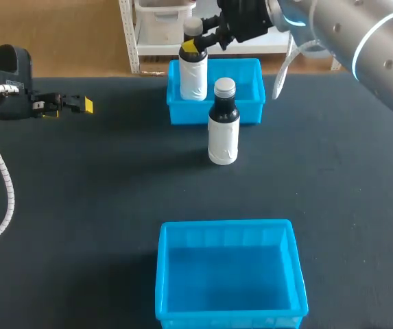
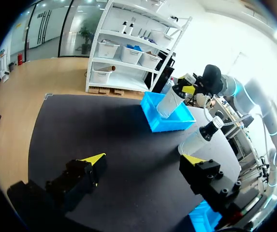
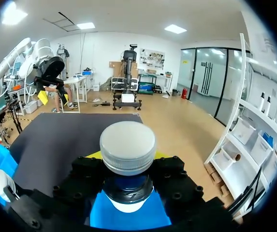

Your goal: Pick up the bottle, and place it in the far bin if it is heavy, or in the near bin if it is light.

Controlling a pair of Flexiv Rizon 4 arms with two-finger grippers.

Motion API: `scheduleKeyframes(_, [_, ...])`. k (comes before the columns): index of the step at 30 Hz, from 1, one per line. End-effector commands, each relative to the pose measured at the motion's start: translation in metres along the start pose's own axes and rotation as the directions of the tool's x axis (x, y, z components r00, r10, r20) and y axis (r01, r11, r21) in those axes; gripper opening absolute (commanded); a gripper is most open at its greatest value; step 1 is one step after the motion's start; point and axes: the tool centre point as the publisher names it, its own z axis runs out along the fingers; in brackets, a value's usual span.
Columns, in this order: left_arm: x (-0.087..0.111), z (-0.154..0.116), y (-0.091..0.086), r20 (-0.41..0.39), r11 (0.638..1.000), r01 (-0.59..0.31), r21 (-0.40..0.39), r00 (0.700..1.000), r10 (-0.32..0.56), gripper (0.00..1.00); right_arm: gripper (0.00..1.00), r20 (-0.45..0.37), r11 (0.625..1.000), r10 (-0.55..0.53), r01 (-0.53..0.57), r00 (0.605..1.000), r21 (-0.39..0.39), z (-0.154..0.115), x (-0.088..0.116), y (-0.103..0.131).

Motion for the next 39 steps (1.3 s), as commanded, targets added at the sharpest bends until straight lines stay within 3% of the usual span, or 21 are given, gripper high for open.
scheduleKeyframes(1, [0.000, 0.000, 0.000, 0.000, 1.000, 0.000, 0.000, 1.000, 0.000, 1.00, 0.00, 0.003, 0.954, 0.010, -0.008, 1.000, -0.301, 0.007, 0.000, -0.012])
scheduleKeyframes(39, [0.000, 0.000, 0.000, 0.000, 1.000, 0.000, 0.000, 1.000, 0.000, 1.00, 0.00, -0.023, 0.941, 0.052, -0.057, 0.998, -0.334, 0.023, 0.019, -0.014])
